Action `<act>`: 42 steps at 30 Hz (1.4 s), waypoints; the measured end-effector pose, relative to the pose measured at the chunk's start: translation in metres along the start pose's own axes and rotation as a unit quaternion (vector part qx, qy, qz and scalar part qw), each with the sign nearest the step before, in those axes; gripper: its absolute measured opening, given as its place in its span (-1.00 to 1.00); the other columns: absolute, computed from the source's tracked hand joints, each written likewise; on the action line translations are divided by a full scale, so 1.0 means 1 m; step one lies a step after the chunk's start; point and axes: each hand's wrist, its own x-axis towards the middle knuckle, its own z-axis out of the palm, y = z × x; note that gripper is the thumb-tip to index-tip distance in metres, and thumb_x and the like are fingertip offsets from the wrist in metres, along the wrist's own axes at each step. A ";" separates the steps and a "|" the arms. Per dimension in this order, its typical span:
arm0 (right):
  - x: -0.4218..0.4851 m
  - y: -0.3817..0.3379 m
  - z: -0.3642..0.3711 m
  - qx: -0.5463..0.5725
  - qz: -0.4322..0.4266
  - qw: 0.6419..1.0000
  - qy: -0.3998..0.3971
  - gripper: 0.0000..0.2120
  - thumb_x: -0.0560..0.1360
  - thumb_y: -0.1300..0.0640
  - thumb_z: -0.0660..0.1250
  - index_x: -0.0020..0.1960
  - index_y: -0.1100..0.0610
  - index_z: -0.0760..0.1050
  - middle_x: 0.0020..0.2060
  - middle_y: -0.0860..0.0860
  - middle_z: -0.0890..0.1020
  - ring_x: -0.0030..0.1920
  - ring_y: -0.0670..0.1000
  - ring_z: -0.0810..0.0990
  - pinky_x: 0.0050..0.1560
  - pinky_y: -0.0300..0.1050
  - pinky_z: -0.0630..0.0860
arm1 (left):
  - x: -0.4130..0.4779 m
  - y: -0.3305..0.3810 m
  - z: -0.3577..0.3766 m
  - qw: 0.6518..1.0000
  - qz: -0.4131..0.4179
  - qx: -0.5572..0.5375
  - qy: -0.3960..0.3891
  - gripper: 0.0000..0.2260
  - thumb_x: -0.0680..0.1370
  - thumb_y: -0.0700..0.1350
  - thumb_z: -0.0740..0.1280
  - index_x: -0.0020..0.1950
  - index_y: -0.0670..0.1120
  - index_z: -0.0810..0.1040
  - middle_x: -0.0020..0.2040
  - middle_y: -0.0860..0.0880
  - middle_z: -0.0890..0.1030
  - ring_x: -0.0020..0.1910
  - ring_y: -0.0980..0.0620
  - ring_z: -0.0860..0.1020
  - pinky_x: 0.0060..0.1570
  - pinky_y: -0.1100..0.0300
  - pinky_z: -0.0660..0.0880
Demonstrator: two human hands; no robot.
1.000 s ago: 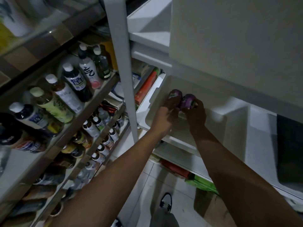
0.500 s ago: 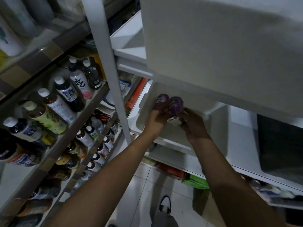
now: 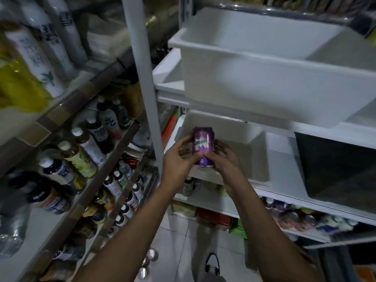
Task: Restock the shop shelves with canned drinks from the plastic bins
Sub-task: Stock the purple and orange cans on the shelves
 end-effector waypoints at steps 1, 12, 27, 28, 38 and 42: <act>-0.005 -0.001 0.008 0.002 0.001 1.000 -0.007 -0.56 0.49 0.32 0.43 0.35 0.16 0.49 0.11 0.05 0.72 0.11 0.05 0.70 -0.01 -0.17 0.62 | -0.007 0.005 -0.009 1.000 0.007 0.001 0.004 -0.46 0.40 -0.11 0.60 0.36 0.02 0.57 0.23 0.04 0.66 0.15 0.04 0.66 0.12 0.02 0.63; -0.062 -0.023 0.151 0.010 -0.024 0.986 -0.162 -0.57 0.50 0.32 0.41 0.34 0.13 0.47 0.04 0.05 0.73 0.06 0.03 0.71 -0.03 -0.16 0.63 | -0.081 0.077 -0.151 0.987 0.089 0.024 0.129 -0.52 0.45 -0.18 0.56 0.35 -0.10 0.58 0.15 0.00 0.69 0.12 0.14 0.66 0.10 0.25 0.58; -0.143 -0.064 0.371 0.021 -0.116 0.910 -0.398 -0.52 0.51 0.35 0.42 0.41 0.14 0.49 0.20 -0.01 0.67 0.27 0.00 0.62 0.20 -0.04 0.60 | -0.187 0.185 -0.342 0.923 0.143 0.066 0.351 -0.51 0.50 -0.25 0.49 0.42 -0.16 0.53 0.19 -0.04 0.68 0.13 0.10 0.66 0.15 0.12 0.59; -0.147 -0.063 0.380 0.017 -0.122 0.907 -0.403 -0.49 0.50 0.33 0.44 0.42 0.14 0.49 0.24 0.02 0.65 0.29 0.00 0.60 0.28 0.04 0.56 | -0.193 0.186 -0.349 0.917 0.145 0.072 0.365 -0.51 0.49 -0.22 0.51 0.41 -0.16 0.54 0.20 -0.06 0.68 0.16 0.05 0.65 0.21 0.05 0.58; -0.185 -0.032 0.451 -0.042 -0.122 0.893 -0.431 -0.38 0.42 0.17 0.56 0.43 -0.02 0.47 0.23 -0.05 0.63 0.20 -0.17 0.60 0.22 -0.14 0.54 | -0.240 0.183 -0.400 0.891 0.122 0.087 0.428 -0.55 0.40 -0.06 0.50 0.28 -0.02 0.57 0.23 -0.12 0.66 0.25 -0.13 0.61 0.32 -0.22 0.49; -0.184 -0.022 0.478 -0.067 -0.128 0.883 -0.447 -0.41 0.44 0.22 0.53 0.39 -0.11 0.46 0.26 -0.03 0.58 0.28 -0.08 0.54 0.33 0.06 0.52 | -0.244 0.195 -0.419 0.871 0.084 0.188 0.446 -0.55 0.48 -0.06 0.53 0.33 -0.10 0.54 0.10 0.05 0.67 0.05 0.30 0.62 0.11 0.33 0.53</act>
